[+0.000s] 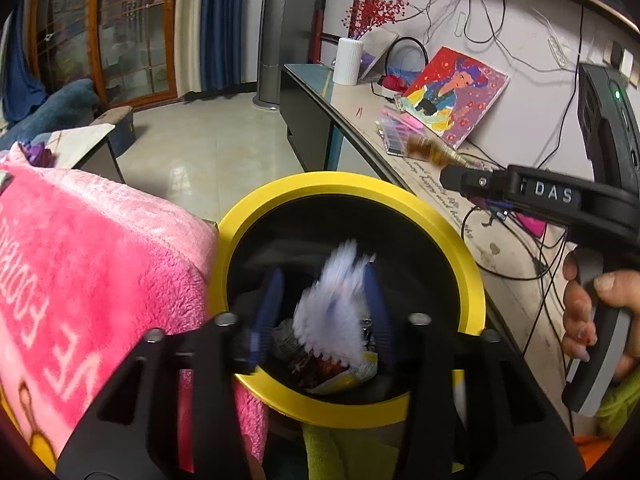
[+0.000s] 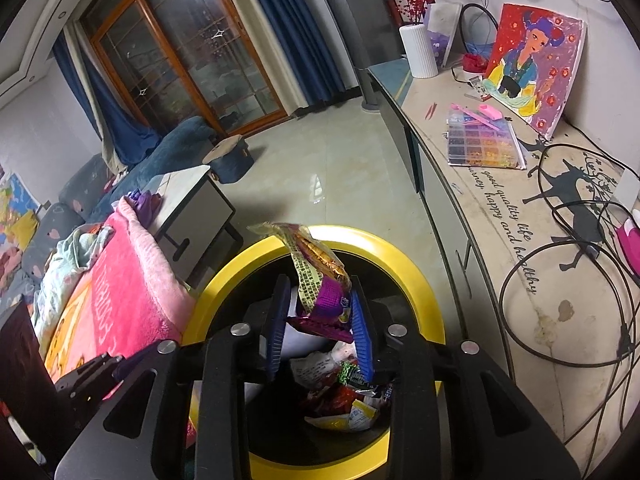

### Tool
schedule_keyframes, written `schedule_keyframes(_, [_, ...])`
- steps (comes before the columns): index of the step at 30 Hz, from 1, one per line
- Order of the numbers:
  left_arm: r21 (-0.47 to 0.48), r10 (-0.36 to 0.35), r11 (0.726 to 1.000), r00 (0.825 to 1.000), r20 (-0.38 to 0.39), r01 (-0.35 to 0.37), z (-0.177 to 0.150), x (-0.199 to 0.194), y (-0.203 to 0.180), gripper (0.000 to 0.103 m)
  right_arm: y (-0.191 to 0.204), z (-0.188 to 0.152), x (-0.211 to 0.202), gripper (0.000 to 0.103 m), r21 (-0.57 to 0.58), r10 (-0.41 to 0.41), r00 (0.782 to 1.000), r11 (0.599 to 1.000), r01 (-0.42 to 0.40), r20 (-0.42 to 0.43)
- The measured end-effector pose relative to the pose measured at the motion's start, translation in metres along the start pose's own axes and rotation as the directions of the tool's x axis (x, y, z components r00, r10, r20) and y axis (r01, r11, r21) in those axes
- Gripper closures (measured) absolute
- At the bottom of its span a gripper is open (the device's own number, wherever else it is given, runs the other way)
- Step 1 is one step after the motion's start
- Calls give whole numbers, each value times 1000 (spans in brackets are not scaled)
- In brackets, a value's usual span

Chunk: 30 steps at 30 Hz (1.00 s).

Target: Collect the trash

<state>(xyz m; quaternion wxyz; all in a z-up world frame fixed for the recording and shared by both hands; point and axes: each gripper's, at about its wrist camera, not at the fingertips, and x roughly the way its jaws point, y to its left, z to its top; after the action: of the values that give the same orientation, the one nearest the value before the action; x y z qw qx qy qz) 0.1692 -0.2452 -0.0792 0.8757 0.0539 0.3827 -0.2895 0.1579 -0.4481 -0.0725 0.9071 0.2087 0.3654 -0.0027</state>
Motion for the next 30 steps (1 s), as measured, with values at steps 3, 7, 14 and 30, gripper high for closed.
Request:
schedule_keyframes(3, [-9, 8, 1000, 1000, 16, -8, 3, -5, 4, 52, -1, 0, -1, 64, 4, -4, 1000, 1000, 4, 4])
schedule_keyframes(7, [-41, 14, 999, 999, 33, -13, 7, -12, 11, 33, -1, 0, -3, 57, 2, -9, 1000, 1000, 9, 9])
schedule_keyframes(14, [-89, 31, 996, 998, 63, -25, 10, -31, 25, 11, 10, -1, -13, 37, -33, -32, 999, 999, 33, 34])
schedule_keyframes(30, [-172, 117, 981, 985, 124, -95, 7, -85, 60, 11, 73, -17, -50, 7, -193, 0, 994, 981, 22, 114])
